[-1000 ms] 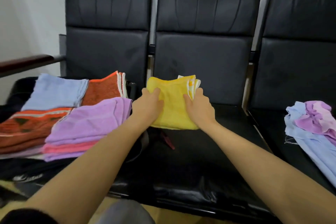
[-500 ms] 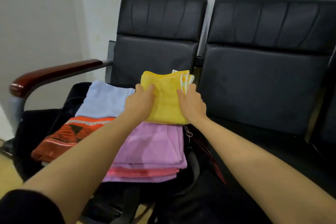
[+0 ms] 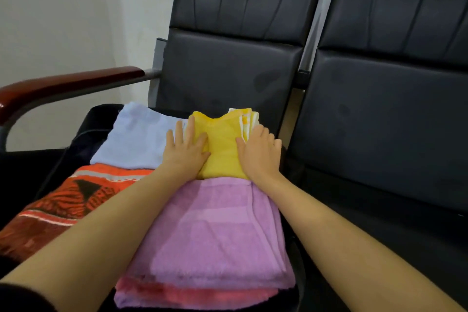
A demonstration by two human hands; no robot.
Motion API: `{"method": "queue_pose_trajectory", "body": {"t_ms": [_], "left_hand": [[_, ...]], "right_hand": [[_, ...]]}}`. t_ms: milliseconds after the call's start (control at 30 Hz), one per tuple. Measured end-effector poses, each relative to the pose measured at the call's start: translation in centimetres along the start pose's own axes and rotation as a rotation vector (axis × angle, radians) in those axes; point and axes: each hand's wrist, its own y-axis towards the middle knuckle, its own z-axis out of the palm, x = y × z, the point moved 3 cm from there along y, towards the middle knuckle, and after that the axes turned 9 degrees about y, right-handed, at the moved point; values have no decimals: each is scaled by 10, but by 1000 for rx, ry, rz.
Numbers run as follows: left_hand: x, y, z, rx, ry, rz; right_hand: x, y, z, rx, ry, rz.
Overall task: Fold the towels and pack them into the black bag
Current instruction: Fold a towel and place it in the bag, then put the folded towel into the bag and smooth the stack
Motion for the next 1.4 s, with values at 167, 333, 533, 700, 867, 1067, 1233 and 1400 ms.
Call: {"method": "queue_pose_trajectory", "body": {"t_ms": [167,333,533,700,867,1067,1233,1400], "left_hand": [[6,3,4,170,11,49],[9,-1,3,284,-83,7],[3,-9,-21,258,-103,1],[-20,-24,-67,19,-184,13],[-66,-41,-111,-109,-325,90],[-166,-68,-145,-72,-579,230],[-268,-100,-164,51,-708,402],[-379,-132,-189,136,-822,543]], "right_hand": [[12,0,-6,-311,-223,-475],[0,8,-2,88,-269,-430],[-8,2,-17,259,-86,-277],[-23,-18,-49,179,142,-202],[-60,-45,-98,170,267,-78],[-151,-92,-163,78,385,167],[-242,-147,-213,-46,380,350],[-337,-200,-264,-181,374,558]]}}
